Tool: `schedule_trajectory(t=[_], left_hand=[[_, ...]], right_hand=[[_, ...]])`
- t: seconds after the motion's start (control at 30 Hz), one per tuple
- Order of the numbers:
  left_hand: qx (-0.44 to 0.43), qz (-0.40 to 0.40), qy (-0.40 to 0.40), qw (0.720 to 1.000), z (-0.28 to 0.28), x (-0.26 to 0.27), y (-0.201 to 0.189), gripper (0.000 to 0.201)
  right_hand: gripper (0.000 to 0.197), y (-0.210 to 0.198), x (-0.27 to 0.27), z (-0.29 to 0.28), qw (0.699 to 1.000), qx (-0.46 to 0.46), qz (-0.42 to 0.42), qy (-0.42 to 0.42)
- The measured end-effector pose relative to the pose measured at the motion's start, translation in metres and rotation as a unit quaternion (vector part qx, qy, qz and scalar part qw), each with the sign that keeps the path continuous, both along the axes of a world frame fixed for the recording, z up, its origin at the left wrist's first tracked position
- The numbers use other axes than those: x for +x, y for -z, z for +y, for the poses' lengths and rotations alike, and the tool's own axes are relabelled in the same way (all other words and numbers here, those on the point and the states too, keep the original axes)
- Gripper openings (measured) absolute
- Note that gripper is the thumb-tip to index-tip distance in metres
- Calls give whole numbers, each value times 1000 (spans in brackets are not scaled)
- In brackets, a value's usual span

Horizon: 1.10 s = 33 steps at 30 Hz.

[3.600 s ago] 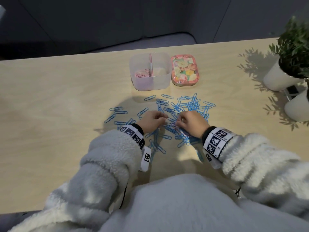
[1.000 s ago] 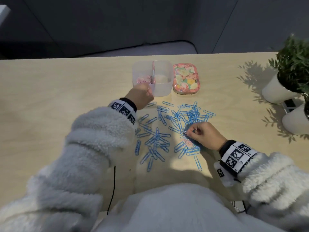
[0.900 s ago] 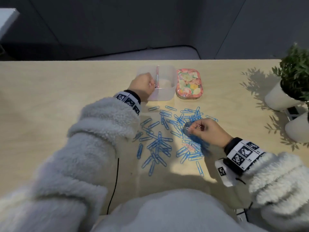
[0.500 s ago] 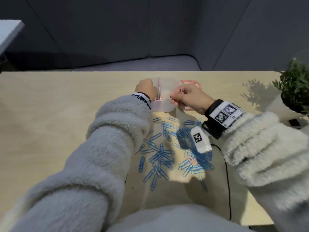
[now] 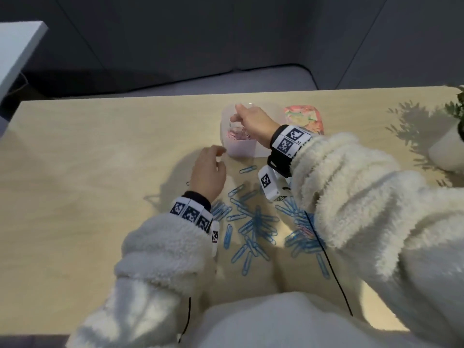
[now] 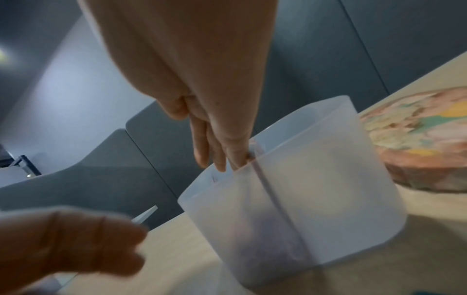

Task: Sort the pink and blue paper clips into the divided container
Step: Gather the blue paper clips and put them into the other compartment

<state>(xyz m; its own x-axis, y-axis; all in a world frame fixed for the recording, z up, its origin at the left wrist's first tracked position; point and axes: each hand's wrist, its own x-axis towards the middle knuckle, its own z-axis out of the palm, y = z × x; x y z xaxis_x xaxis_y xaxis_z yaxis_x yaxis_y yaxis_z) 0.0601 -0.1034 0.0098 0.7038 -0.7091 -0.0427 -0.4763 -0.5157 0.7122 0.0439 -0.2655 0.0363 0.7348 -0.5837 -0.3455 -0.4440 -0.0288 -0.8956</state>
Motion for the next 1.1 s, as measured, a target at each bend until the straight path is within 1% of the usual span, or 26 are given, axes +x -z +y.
schedule_trajectory(t=[0.07,0.1,0.17,0.23,0.27,0.3,0.33,0.37,0.5,0.57,0.6,0.63,0.7,0.77,0.87,0.93,1.0,1.03,1.1], left_hand=[[25,-14,45,999,8,-16,10,28],[39,-21,67,997,10,-24,15,26],[60,-32,106,992,11,-39,22,23],[72,-36,144,986,10,-52,25,21],[79,-35,161,983,9,-57,26,21],[87,-35,176,980,8,-61,26,20],[98,-33,189,977,7,-64,27,20],[106,-35,203,973,6,-67,27,19],[113,-46,256,959,4,-77,30,17],[130,-44,281,950,4,-83,33,19],[138,-38,291,946,3,-86,35,19],[142,-33,299,943,2,-89,36,19],[151,-30,322,934,0,-97,38,20],[155,-43,350,923,-4,-106,40,20],[168,-78,367,912,-10,-120,43,20],[177,-92,372,906,-11,-124,46,21],[188,-93,379,901,-10,-122,48,22],[193,-92,385,898,-9,-120,49,21],[199,-91,392,894,-5,-114,49,20]], right_hand=[[38,2,-2,0,998,-66,1,-5],[34,4,-2,0,994,-105,13,-21],[40,6,-2,1,984,-163,39,-62],[43,8,-1,-1,978,-186,41,-79],[37,8,-2,-3,975,-203,33,-78],[26,7,-3,-4,973,-219,26,-70],[13,6,-6,-5,971,-230,15,-62],[8,5,-10,-6,971,-231,1,-58],[20,-4,-42,-15,970,-231,-69,-25],[17,-7,-71,-16,970,-226,-93,-1],[14,-5,-90,-16,974,-210,-89,-1],[12,-2,-110,-15,979,-190,-76,-13],[9,10,-154,-13,985,-161,-24,-63],[12,23,-196,-6,977,-170,42,-118],[17,39,-240,11,960,-197,110,-168],[10,48,-254,22,947,-210,157,-184],[5,56,-260,28,938,-232,187,-177],[6,58,-261,30,938,-235,193,-167],[13,62,-259,34,939,-234,199,-154]])
